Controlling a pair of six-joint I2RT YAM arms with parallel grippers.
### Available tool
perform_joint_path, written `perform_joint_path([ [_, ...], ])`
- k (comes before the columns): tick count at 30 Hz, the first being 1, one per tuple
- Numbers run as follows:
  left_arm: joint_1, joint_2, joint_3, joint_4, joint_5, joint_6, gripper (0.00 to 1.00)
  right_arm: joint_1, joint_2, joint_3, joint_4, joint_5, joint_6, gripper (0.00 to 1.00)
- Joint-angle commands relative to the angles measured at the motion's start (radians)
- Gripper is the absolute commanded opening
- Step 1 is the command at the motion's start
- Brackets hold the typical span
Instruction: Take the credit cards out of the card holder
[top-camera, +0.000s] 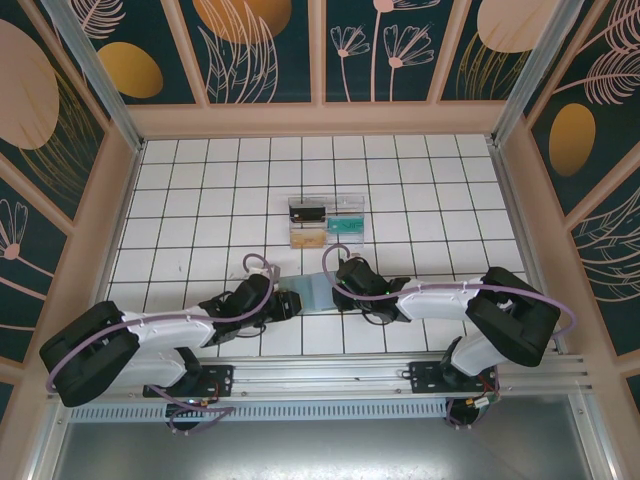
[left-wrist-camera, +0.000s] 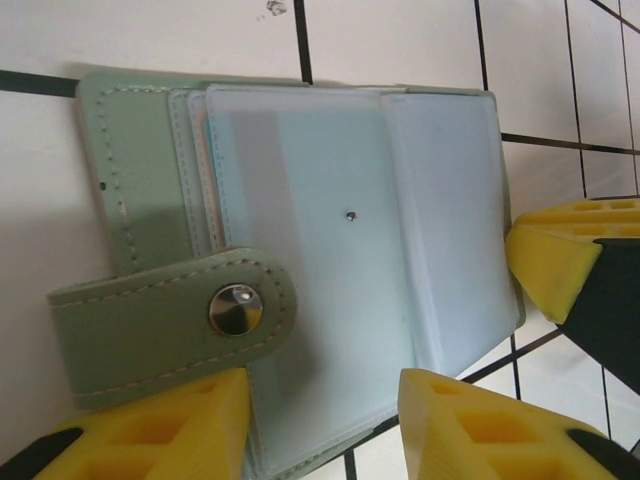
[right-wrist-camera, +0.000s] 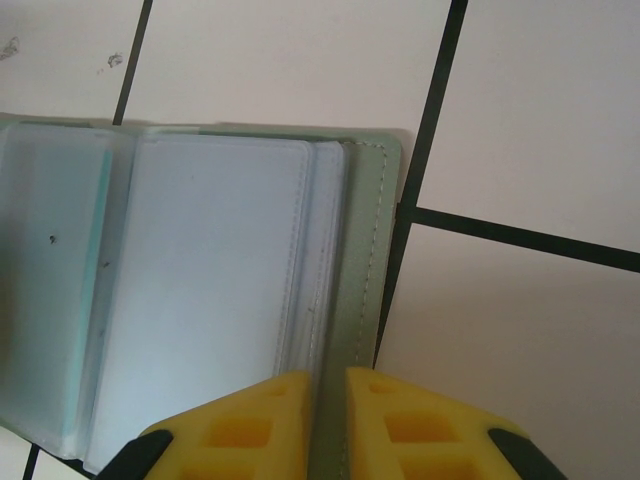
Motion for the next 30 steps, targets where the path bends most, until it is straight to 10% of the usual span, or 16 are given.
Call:
perform_joint_path([
  [1, 0.002, 0.015, 0.023, 0.049, 0.035, 0.015, 0.48, 0.018, 0.020, -0.008, -0.015, -0.002, 0.016, 0.18],
  [18, 0.003, 0.022, 0.047, 0.073, 0.063, 0.033, 0.70, 0.020, 0.038, 0.006, -0.018, -0.005, 0.011, 0.18],
  [30, 0.002, 0.019, 0.081, 0.137, 0.126, 0.054, 0.67, 0.020, 0.034, -0.010, -0.008, 0.008, 0.025, 0.18],
])
